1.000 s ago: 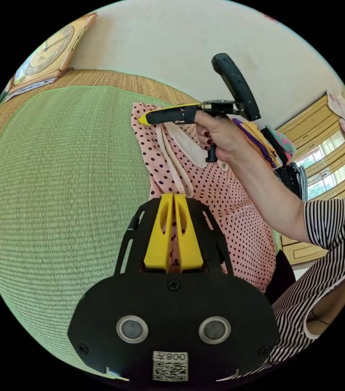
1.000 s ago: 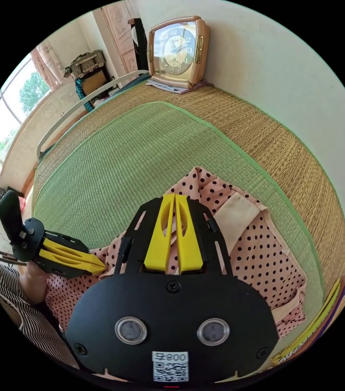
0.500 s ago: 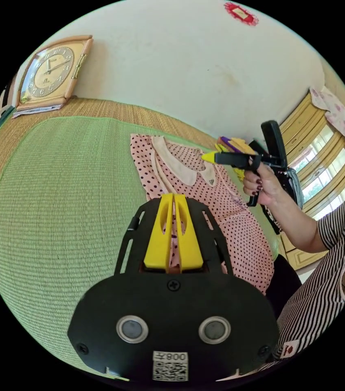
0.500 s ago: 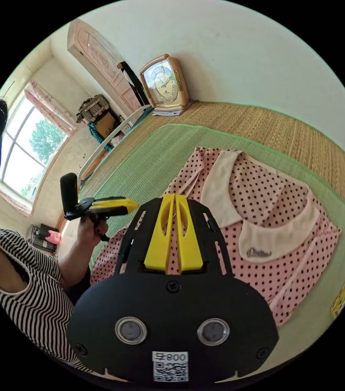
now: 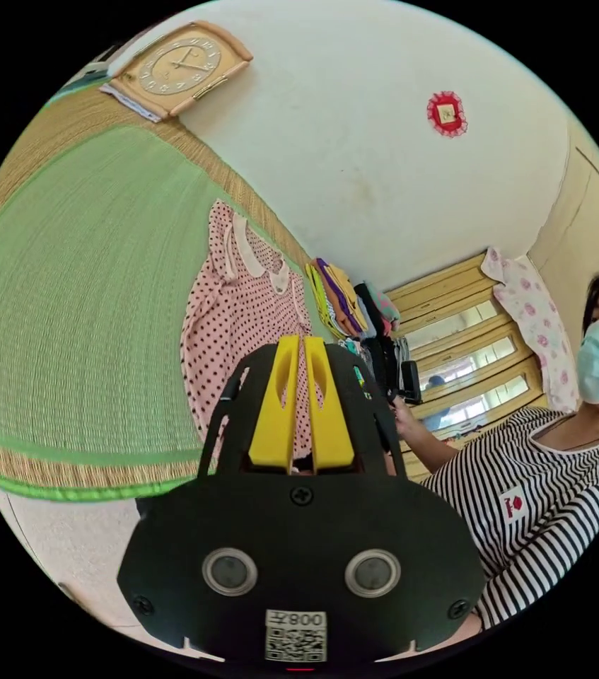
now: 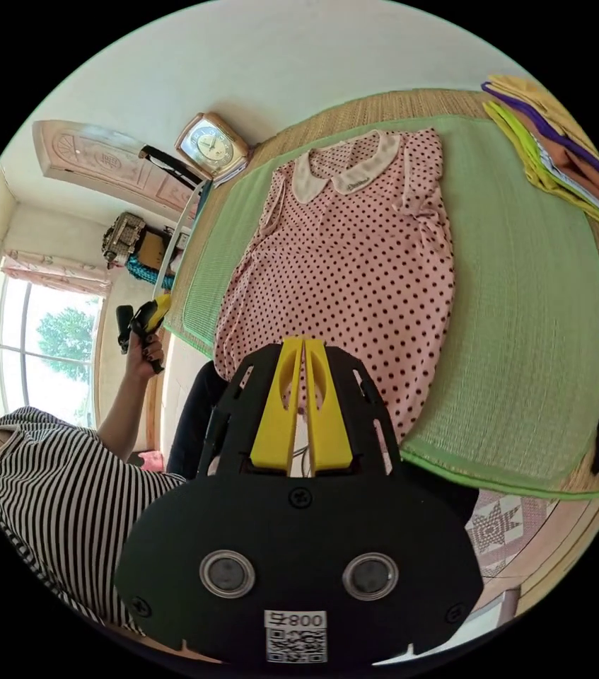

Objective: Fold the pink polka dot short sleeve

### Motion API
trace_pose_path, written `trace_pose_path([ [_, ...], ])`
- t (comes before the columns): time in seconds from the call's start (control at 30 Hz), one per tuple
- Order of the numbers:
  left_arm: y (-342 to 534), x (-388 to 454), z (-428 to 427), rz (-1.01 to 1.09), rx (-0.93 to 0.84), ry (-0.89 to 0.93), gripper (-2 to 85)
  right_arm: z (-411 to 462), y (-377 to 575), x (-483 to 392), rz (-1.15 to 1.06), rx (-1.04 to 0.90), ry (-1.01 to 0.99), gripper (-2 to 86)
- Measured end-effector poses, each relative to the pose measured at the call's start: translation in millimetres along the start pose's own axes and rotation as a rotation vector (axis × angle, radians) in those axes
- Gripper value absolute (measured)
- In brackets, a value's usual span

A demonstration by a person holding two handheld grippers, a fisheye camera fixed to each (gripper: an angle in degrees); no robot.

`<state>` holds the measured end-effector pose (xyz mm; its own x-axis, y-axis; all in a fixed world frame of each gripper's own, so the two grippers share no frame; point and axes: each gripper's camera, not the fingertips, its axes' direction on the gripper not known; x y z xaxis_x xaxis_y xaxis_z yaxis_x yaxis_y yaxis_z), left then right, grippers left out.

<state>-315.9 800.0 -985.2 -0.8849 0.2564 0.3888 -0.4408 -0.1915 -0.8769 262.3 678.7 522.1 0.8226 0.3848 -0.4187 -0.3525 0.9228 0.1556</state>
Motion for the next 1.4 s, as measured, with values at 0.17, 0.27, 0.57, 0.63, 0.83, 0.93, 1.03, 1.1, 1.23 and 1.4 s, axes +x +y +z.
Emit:
trace_pose_path([
  [0.17, 75.2, -15.1, -23.3, -0.171, -0.008, -0.092, 7.8, -10.8, 72.0, 32.9, 0.074, 0.028, 0.004, 2.2],
  [0.27, 101.7, -22.3, -26.0, -0.219, -0.037, -0.132, 9.1, -12.7, 107.3, 58.2, 0.138, 0.052, -0.025, 3.1],
  [0.57, 101.2, -24.6, 11.7, -0.199, -0.230, -0.200, 10.4, -13.9, 165.7, 101.7, 0.202, 0.119, -0.050, 6.4],
  [0.63, 98.2, -23.3, 24.5, -0.187, -0.290, -0.236, 10.4, -12.4, 168.9, 106.6, 0.205, 0.122, -0.031, 6.8],
  [0.83, 100.6, -26.5, 37.0, -0.199, -0.350, -0.283, 9.8, 1.3, 168.9, 121.3, 0.200, 0.088, 0.009, 7.6],
  [0.93, 104.3, -28.5, 36.9, -0.206, -0.354, -0.280, 9.7, 14.1, 165.4, 127.0, 0.200, 0.045, 0.005, 7.9],
  [1.03, 106.5, -31.7, 38.5, -0.219, -0.363, -0.273, 9.2, 28.5, 162.6, 133.7, 0.215, -0.008, 0.009, 8.1],
  [1.1, 106.8, -33.0, 40.8, -0.222, -0.375, -0.278, 8.8, 36.4, 161.6, 140.0, 0.229, -0.033, -0.010, 8.2],
  [1.23, 107.5, -35.8, 45.1, -0.224, -0.413, -0.304, 7.0, 47.0, 160.8, 149.0, 0.247, -0.070, -0.020, 8.1],
  [1.4, 114.4, -43.1, 42.5, -0.245, -0.411, -0.268, 4.0, 61.8, 161.1, 161.2, 0.266, -0.105, -0.039, 7.4],
])
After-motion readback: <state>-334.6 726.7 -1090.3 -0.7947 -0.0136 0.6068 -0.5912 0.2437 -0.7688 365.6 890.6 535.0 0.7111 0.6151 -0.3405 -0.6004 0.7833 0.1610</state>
